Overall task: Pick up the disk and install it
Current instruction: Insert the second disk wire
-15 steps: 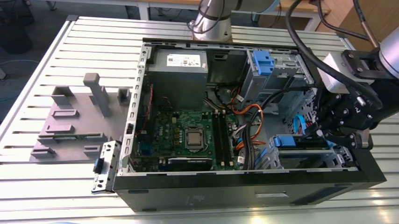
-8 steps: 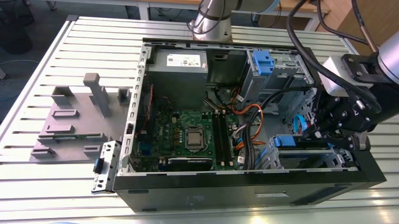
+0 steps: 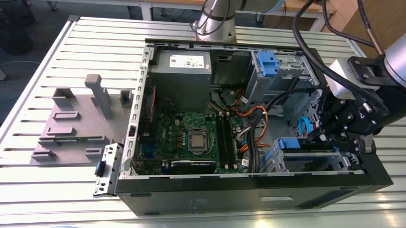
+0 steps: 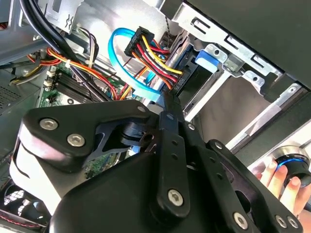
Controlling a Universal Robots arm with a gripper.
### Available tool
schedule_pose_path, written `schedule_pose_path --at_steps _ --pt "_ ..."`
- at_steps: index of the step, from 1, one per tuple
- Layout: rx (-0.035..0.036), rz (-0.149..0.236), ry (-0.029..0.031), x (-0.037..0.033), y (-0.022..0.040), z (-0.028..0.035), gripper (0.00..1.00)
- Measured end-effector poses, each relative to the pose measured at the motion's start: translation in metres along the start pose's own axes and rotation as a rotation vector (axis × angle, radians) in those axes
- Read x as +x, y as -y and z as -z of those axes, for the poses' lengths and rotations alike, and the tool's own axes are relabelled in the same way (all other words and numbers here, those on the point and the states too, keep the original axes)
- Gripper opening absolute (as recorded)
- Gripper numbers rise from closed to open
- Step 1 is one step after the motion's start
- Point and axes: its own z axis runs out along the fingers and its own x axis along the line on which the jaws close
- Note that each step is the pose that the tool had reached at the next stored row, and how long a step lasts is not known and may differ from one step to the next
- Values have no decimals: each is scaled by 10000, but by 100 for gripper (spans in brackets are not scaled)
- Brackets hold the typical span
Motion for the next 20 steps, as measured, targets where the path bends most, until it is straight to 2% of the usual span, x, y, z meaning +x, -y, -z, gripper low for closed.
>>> schedule_pose_path --at_steps 3,5,7,12,20 --pt "-1 3 12 -1 1 3 11" --pt "1 8 61 -5 0 37 11" --pt "-1 8 33 -8 11 81 11" --pt "-3 6 47 -15 52 171 11" --pt "-45 2 44 -28 134 317 11"
